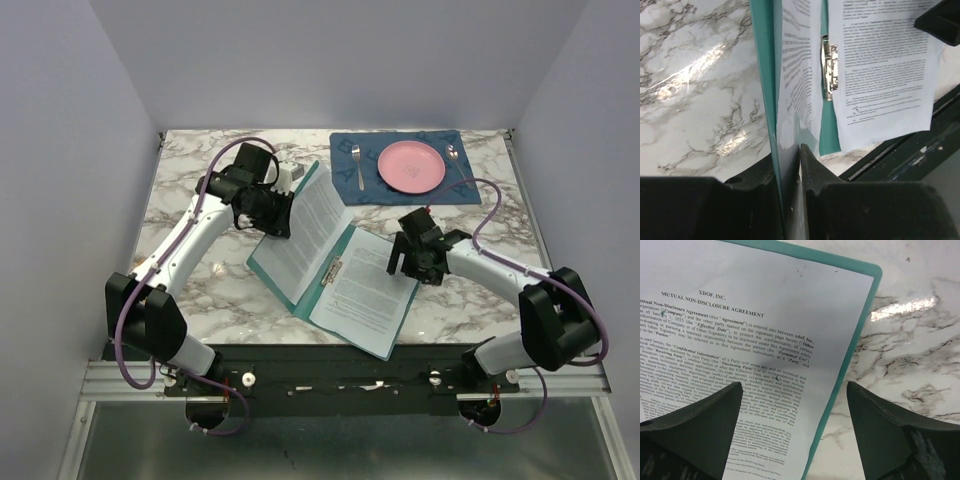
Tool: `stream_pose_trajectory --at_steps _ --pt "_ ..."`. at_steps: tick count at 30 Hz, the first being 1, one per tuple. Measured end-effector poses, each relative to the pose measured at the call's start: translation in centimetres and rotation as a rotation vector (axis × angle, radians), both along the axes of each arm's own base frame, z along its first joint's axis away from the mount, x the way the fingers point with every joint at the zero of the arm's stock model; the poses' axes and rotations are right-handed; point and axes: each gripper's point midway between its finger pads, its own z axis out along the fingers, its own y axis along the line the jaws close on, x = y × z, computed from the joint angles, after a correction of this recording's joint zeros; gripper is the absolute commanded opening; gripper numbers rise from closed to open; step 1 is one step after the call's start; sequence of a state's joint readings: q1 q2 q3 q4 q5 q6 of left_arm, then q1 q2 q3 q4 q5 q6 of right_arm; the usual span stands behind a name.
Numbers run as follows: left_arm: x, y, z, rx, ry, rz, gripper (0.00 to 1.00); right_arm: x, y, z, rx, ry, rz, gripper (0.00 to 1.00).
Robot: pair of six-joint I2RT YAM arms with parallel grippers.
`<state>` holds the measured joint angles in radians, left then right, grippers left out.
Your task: Put the files into the folder
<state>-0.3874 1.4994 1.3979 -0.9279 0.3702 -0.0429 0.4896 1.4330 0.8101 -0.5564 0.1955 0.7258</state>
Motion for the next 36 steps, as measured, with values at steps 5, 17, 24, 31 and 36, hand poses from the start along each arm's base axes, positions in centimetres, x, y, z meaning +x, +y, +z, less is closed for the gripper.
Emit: stream_pose_trajectory --at_steps 5,17,24,31,36 --pt "0.0 1.6 -1.0 0.076 -0.013 0.052 0.2 -0.2 0.4 -0.9 0.012 0.035 0.004 0.93" --pt "-1.7 4.6 -0.9 0.167 -0.067 0.118 0.18 0.0 1.4 -1.5 0.046 0.052 0.019 0.94" --pt "-1.7 4.8 -0.9 0.172 -0.071 0.125 0.21 2.0 4.8 -1.1 0.162 0.015 0.065 0.94" --pt "-2.2 4.2 0.0 0.114 -0.074 0.105 0.52 4.1 7.8 -0.6 0.264 -0.027 0.085 0.95" --pt "-3.3 1.8 0.8 -0.011 -0.024 0.022 0.79 5.2 9.2 -0.4 0.313 -0.035 0.09 0.95"
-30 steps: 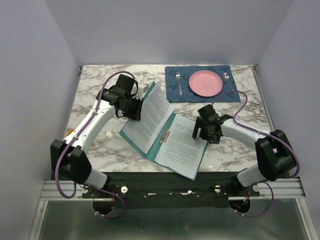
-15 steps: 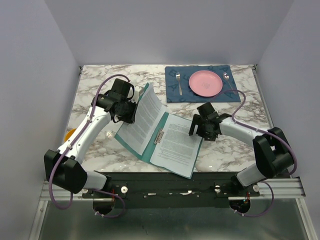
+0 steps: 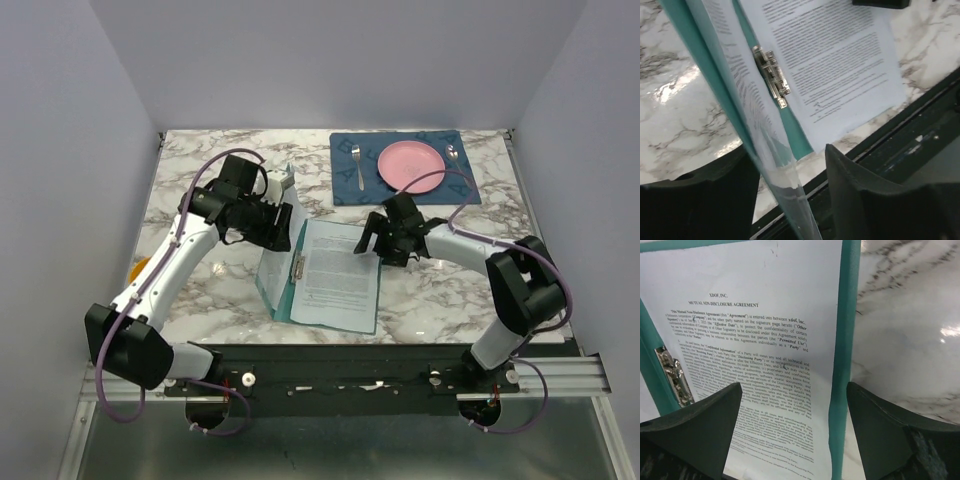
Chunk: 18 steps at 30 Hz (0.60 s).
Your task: Put the files into the folder
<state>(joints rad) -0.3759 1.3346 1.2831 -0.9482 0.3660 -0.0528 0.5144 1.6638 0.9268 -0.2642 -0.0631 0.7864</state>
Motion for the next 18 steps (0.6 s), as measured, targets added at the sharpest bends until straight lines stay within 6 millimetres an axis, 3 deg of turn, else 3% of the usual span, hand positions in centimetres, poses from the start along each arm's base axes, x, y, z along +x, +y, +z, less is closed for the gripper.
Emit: stream_pose_trajectory --at_steps 2,3,8,18 --pt "-0.1 -0.8 0.3 -0.038 0.017 -0.03 0.96 0.8 0.9 0.1 0.023 -0.004 0.007 0.95" --pt "-0.1 -1.3 0.3 -0.058 0.029 -0.047 0.99 1.2 1.3 0.2 0.035 -0.005 0.011 0.95" --pt "-0.7 -3.4 0.7 -0.163 0.102 -0.119 0.99 2.6 3.0 0.4 0.079 -0.005 0.027 0.95" --pt "-1.3 -7.3 3.9 -0.395 0.128 -0.28 0.99 4.3 5.5 0.7 0.166 0.0 0.055 0.96"
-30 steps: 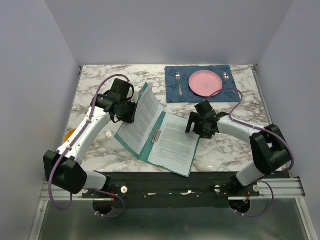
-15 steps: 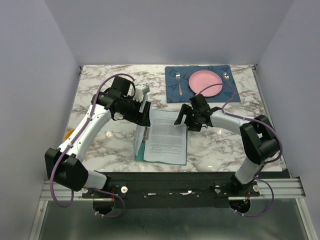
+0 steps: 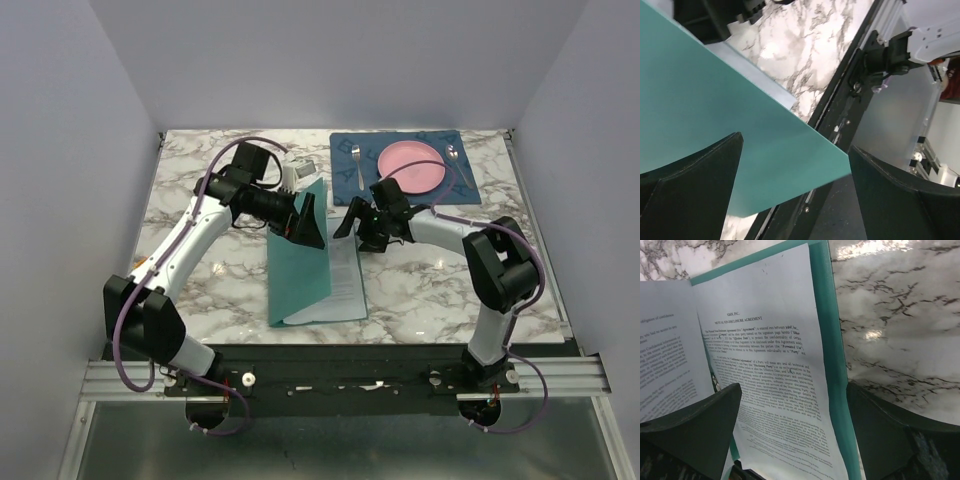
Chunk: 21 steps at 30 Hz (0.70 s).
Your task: Put the files into the folder
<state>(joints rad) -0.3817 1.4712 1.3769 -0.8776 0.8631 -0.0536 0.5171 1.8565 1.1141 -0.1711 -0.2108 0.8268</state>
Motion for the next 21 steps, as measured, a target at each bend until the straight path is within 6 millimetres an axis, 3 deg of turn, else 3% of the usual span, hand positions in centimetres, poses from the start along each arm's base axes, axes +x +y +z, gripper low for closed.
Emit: stream_pose_trajectory --at_steps 7,10,15,21 --pt "2.7 -0.8 0.0 -0.02 0.0 -0.01 0.99 0.4 -0.2 0.0 0.013 0.003 -0.015 0.96" --pt "4.7 1.9 0.6 -0.015 -0.048 0.066 0.99 0.3 -1.5 0.0 0.008 0.009 -0.039 0.96" --pt "8.0 9.5 0.3 0.118 -0.183 0.269 0.99 0.8 -5.2 -0.1 -0.032 0.015 -0.119 0.96" --pt "6.3 13.1 -5.0 0.345 -0.206 0.302 0.99 0.5 -7.7 -0.2 -0.118 0.001 -0.151 0.94"
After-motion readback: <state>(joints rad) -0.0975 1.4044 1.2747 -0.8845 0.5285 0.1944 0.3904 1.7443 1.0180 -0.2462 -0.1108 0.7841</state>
